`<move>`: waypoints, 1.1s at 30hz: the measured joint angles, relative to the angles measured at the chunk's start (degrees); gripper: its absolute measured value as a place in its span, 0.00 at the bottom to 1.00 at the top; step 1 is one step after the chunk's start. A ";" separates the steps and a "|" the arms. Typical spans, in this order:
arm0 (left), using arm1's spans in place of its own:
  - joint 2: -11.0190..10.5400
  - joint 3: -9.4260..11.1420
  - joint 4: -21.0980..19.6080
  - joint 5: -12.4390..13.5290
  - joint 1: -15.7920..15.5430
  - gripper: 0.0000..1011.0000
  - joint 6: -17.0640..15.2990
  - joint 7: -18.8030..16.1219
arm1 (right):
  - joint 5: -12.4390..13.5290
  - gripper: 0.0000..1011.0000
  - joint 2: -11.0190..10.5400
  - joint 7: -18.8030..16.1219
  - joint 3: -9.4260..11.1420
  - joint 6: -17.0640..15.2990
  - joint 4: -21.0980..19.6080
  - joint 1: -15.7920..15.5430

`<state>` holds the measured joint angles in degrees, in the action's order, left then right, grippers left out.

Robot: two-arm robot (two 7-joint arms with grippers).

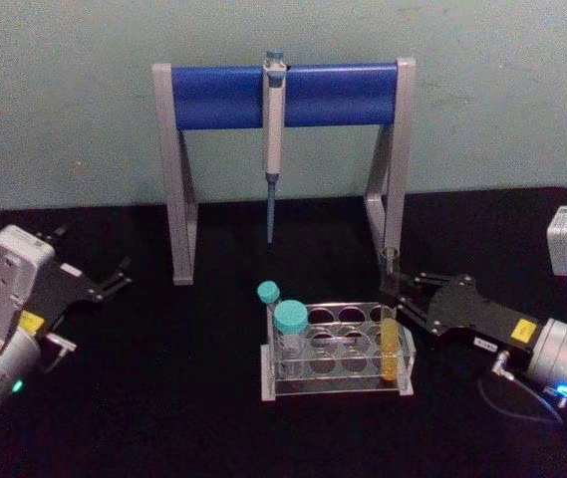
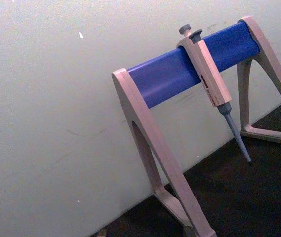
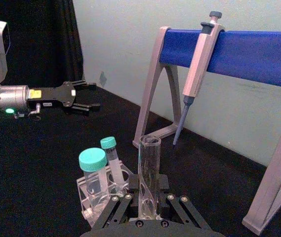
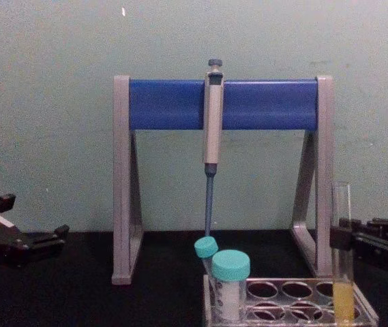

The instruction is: Pick up the test tube from the test tube rack, shake it, then place it back into the test tube rack.

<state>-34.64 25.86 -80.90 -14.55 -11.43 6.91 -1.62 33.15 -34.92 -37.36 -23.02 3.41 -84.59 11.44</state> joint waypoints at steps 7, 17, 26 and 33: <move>0.00 0.00 0.00 0.00 0.00 0.99 0.00 0.00 | 0.02 0.23 0.03 -0.07 -0.11 -0.15 0.17 0.06; 0.00 0.00 0.00 0.00 0.00 0.99 0.00 0.00 | 0.02 0.23 -0.03 -0.07 -0.29 -0.36 0.32 0.21; 0.00 0.00 0.00 0.00 0.00 0.99 0.00 0.00 | -0.36 0.23 0.06 0.43 -0.34 -0.43 0.35 0.22; 0.00 0.00 0.00 0.01 0.00 0.99 0.00 0.00 | -0.45 0.23 0.05 0.61 -0.32 -0.57 0.26 0.17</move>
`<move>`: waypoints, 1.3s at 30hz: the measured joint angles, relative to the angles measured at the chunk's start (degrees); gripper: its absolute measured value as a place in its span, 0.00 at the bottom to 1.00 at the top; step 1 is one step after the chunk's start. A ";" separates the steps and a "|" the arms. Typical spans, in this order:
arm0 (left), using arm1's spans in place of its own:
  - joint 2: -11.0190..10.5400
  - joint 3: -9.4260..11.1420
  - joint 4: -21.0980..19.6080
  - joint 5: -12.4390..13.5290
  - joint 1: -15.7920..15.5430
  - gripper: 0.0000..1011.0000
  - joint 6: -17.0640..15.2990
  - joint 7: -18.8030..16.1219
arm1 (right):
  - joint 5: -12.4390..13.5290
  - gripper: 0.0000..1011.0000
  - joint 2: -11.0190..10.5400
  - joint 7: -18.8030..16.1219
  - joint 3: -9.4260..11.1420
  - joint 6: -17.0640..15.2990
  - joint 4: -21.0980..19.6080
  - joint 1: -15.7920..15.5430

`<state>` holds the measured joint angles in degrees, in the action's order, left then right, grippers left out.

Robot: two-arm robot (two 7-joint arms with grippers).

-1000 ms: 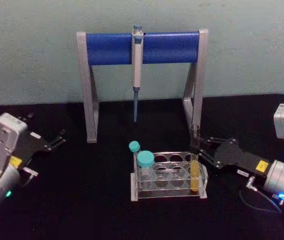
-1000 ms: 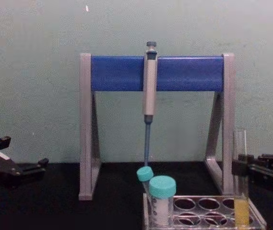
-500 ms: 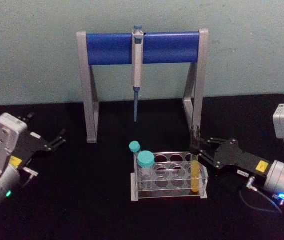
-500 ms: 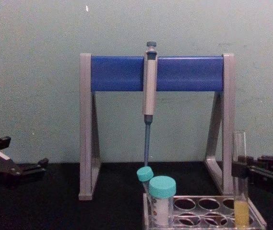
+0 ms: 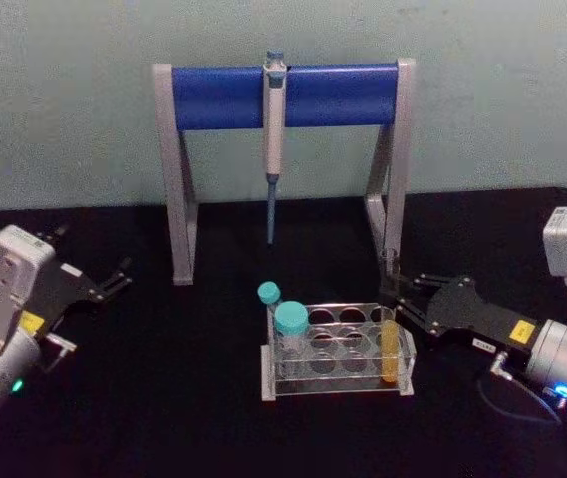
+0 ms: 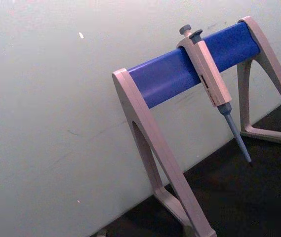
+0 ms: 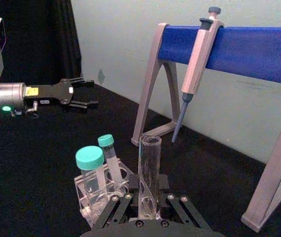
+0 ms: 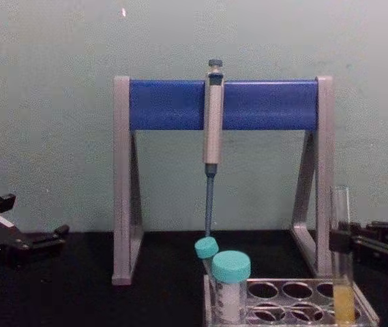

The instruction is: Pick up the test tube from the test tube rack, shake it, then place it back into the test tube rack.

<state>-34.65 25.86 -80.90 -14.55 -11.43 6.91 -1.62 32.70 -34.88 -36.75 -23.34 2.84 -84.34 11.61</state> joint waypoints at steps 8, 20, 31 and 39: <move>0.00 0.00 0.00 0.00 0.00 0.99 0.00 0.00 | -0.04 0.23 -0.01 0.00 0.03 -0.01 0.00 -0.02; 0.00 0.00 0.00 0.00 0.00 0.99 0.00 0.00 | -0.08 0.23 -0.01 -0.01 0.03 -0.01 0.00 -0.03; 0.00 0.00 0.00 0.00 0.00 0.99 0.00 0.00 | -0.24 0.43 -0.01 -0.01 0.00 -0.17 0.06 -0.05; 0.00 0.00 0.00 0.00 0.00 0.99 0.00 0.00 | -0.17 0.71 0.00 -0.01 0.02 -0.11 0.04 -0.03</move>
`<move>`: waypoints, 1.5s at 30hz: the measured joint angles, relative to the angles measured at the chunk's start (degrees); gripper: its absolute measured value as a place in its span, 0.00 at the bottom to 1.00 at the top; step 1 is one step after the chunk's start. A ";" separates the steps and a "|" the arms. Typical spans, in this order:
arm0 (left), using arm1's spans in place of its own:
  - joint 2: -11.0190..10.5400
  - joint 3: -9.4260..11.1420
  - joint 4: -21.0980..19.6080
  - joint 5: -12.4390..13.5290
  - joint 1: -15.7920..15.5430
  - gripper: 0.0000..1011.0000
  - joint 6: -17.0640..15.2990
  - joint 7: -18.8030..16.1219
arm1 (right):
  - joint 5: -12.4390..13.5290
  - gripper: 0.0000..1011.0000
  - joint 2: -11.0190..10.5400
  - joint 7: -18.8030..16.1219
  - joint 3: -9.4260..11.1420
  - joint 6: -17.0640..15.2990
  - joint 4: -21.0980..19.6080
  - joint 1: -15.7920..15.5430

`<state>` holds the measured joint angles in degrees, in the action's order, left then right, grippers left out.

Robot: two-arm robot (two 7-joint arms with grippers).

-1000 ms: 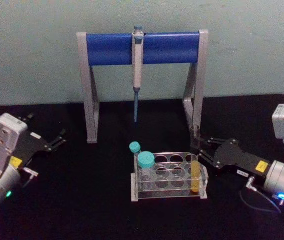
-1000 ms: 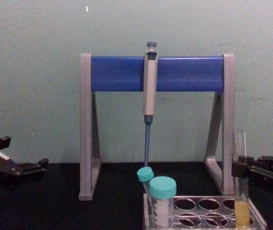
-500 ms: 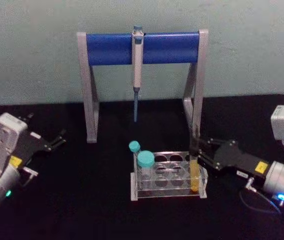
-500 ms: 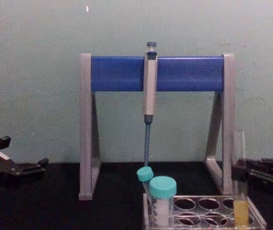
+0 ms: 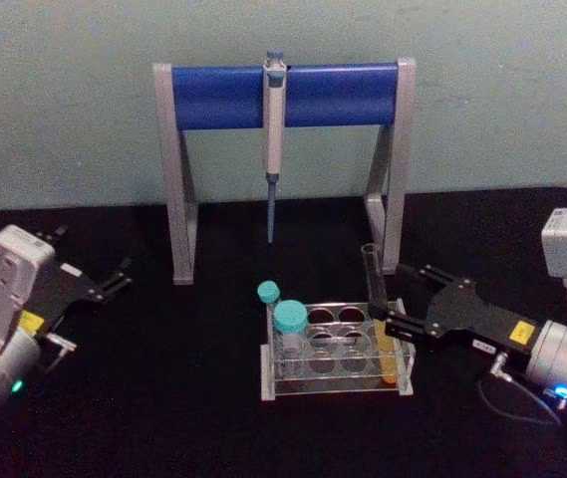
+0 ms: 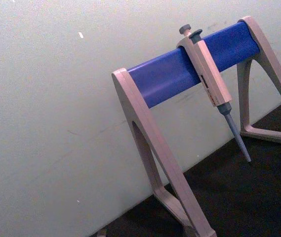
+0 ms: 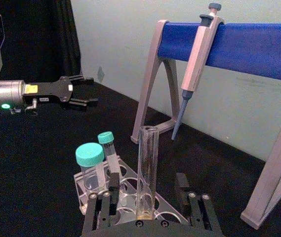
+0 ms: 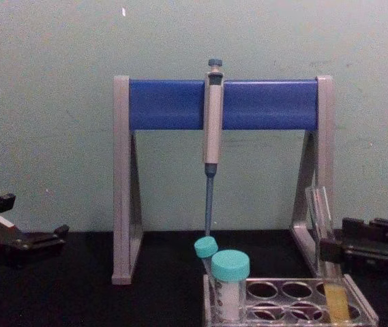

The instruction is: Pick up the test tube from the test tube rack, shake it, then place it back into the test tube rack.

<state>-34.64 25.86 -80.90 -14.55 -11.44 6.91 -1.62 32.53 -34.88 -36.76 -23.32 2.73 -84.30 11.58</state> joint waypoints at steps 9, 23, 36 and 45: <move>0.00 0.00 0.00 0.00 0.00 0.99 0.00 0.00 | 0.06 0.94 0.00 0.00 0.01 0.05 -0.03 0.00; 0.00 0.00 0.00 0.00 0.01 0.99 0.00 0.00 | 0.03 0.99 -0.03 0.00 0.02 0.49 -0.19 -0.06; 0.00 0.00 0.00 0.00 0.00 0.99 0.00 0.00 | -1.24 0.99 2.22 8.72 7.58 10.13 -5.20 -6.07; 0.00 0.00 0.00 0.00 0.00 0.99 0.00 0.00 | -14.44 0.99 5.99 30.22 10.80 1.66 -8.37 -9.12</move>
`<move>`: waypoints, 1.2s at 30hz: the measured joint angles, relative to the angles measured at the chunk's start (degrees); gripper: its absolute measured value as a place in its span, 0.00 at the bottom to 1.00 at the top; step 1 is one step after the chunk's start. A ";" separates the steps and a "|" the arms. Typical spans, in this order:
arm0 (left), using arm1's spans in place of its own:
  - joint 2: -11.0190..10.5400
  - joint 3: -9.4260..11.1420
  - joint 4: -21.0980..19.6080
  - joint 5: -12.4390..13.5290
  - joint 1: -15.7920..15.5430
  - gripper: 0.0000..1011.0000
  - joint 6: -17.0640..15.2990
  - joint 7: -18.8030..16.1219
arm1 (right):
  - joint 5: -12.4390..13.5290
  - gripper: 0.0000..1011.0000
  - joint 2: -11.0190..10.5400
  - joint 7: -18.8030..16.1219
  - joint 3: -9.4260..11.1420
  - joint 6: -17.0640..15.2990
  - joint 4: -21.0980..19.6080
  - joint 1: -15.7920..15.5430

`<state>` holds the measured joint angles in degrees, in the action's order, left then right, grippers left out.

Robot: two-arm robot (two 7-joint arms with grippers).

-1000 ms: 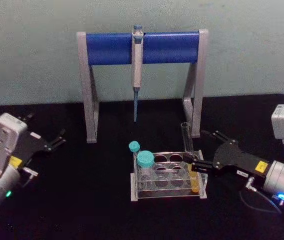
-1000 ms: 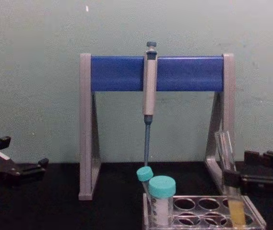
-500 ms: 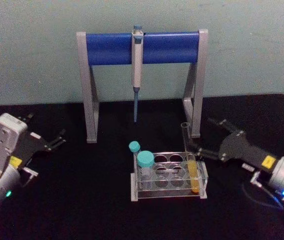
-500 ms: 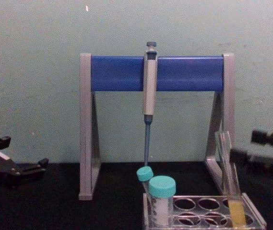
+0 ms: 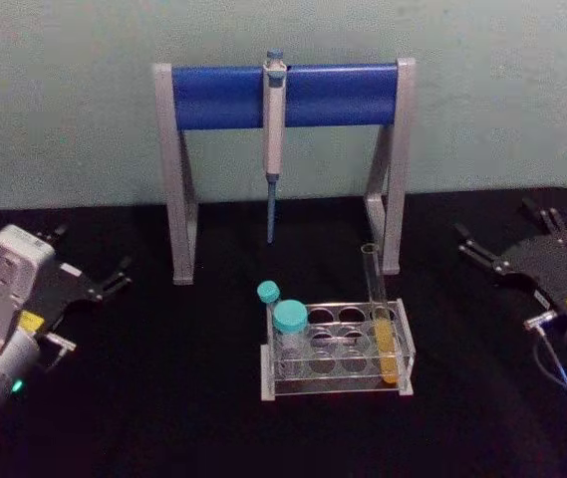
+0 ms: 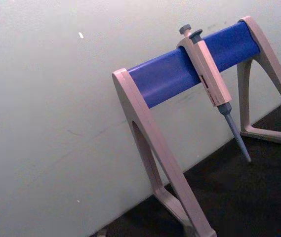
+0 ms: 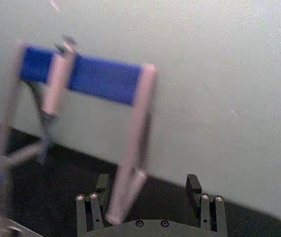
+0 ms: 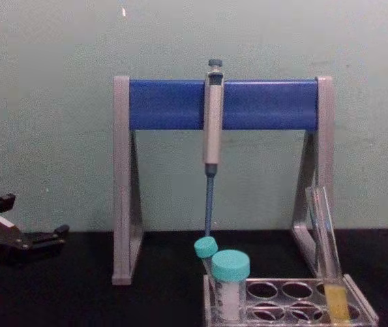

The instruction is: Pick up the test tube from the test tube rack, shake it, then place it back into the test tube rack.

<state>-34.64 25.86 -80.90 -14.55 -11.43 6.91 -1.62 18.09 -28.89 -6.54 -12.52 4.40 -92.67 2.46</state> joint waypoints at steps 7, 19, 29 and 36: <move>0.00 0.00 0.00 0.00 0.00 0.99 0.00 0.00 | -3.70 0.99 1.63 3.80 -0.46 -7.95 1.22 0.87; 0.00 0.00 0.00 0.00 0.00 0.99 0.00 0.00 | -4.45 0.99 2.81 2.56 -0.36 -12.66 2.71 1.74; 0.00 0.00 0.00 0.00 0.00 0.99 0.00 0.00 | -4.51 0.99 2.75 2.74 -0.38 -12.57 2.61 1.70; 0.00 0.00 0.00 0.00 0.00 0.99 0.00 0.00 | -4.51 0.99 2.72 2.81 -0.41 -12.50 2.57 1.67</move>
<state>-34.64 25.86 -80.90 -14.55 -11.43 6.91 -1.62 13.58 -26.17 -3.73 -12.93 -8.11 -90.10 4.13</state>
